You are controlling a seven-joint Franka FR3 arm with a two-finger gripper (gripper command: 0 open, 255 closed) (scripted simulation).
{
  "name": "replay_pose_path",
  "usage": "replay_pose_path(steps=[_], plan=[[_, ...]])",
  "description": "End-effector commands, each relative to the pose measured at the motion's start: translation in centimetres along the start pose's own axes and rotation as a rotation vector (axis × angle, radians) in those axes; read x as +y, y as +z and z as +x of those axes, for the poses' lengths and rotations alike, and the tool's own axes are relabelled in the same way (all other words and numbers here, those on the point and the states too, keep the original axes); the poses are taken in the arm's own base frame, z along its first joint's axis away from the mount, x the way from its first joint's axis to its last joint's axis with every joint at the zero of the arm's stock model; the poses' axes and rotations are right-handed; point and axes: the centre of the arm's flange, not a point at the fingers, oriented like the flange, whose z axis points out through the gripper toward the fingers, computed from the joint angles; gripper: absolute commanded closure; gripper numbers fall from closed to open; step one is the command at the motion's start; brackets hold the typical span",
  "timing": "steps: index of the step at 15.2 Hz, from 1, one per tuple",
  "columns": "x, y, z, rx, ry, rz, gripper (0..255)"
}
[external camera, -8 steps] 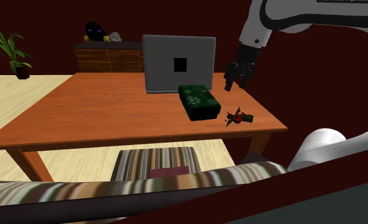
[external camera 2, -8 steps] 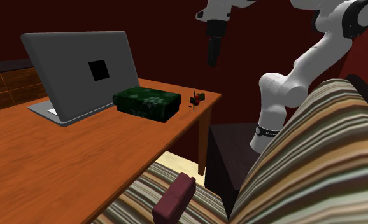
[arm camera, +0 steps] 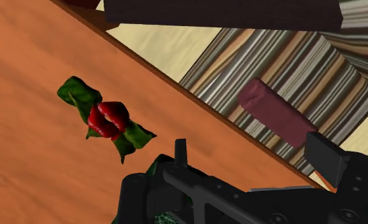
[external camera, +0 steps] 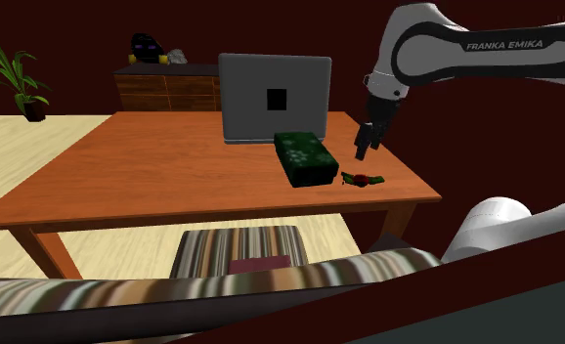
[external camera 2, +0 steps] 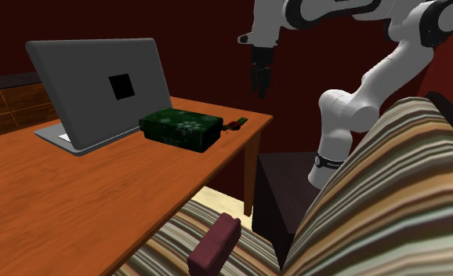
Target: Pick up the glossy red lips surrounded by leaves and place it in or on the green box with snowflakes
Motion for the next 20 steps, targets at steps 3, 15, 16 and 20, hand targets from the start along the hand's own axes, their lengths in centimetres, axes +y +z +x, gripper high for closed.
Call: replay_pose_path(steps=[3, 15, 16, 20], plan=[[2.7, 3.8, 0.0, -0.023, -0.138, -0.068, 0], [9.8, 12.8, 0.8, -0.075, -0.439, -0.22, 0], [9.9, 13.3, 0.8, -0.075, -0.439, -0.22, 0], [10.5, 15.6, 0.7, -0.075, -0.439, -0.22, 0]])
